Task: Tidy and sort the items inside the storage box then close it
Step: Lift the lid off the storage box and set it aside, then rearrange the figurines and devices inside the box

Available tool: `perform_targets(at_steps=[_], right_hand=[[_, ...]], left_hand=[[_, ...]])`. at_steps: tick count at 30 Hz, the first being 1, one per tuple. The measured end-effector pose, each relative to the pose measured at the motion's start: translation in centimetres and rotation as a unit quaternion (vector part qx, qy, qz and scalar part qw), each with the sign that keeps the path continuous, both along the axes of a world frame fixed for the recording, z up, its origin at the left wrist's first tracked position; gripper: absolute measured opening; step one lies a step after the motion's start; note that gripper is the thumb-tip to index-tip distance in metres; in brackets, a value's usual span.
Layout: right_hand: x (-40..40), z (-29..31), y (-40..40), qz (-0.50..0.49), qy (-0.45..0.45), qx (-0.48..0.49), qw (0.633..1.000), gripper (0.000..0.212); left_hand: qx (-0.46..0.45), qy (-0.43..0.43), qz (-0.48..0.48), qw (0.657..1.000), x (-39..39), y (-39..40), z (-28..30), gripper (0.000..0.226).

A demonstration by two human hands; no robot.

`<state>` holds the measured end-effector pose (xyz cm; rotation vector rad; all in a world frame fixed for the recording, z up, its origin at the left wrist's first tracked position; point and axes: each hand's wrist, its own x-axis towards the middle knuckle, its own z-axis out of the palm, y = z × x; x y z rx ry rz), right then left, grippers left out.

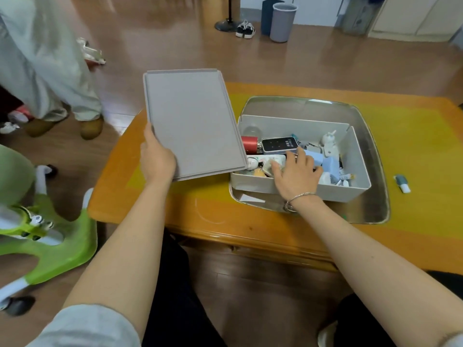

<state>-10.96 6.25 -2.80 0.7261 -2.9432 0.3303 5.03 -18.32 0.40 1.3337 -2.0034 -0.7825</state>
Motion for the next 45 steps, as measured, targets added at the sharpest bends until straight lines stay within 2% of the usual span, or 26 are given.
perform_targets(at_steps=[11, 15, 24, 28, 36, 40, 43, 45], right_hand=[[-0.2, 0.0, -0.1, -0.010, -0.009, 0.033, 0.999, 0.055], [-0.2, -0.1, -0.2, -0.010, 0.000, 0.033, 0.999, 0.052], [0.1, -0.3, -0.3, 0.011, 0.029, 0.041, 0.999, 0.046], [0.2, -0.3, -0.3, 0.029, 0.023, 0.031, 0.999, 0.045], [-0.1, -0.5, -0.3, 0.041, 0.003, 0.034, 0.999, 0.039], [-0.4, -0.5, -0.3, 0.046, -0.008, 0.034, 0.998, 0.038], [-0.7, -0.5, -0.2, 0.048, -0.011, 0.041, 0.998, 0.037], [-0.7, -0.6, -0.2, 0.046, -0.008, 0.042, 0.998, 0.037]], left_hand=[[0.044, -0.013, 0.076, 0.996, 2.1, -3.2, -3.2, 0.062], [0.024, -0.048, 0.051, 0.997, 3.1, -4.0, -4.1, 0.061], [0.043, -0.162, -0.024, 0.986, 3.3, -4.8, -7.0, 0.059], [0.019, -0.186, -0.049, 0.981, 3.0, -5.4, -8.2, 0.042], [-0.007, -0.280, -0.042, 0.959, 1.2, -4.0, -7.6, 0.050], [-0.020, -0.268, -0.122, 0.955, -1.5, -1.2, -6.1, 0.059], [-0.042, -0.298, -0.218, 0.928, -2.8, 2.3, -6.1, 0.064], [-0.027, -0.323, -0.254, 0.911, -3.3, 4.7, -6.8, 0.065]])
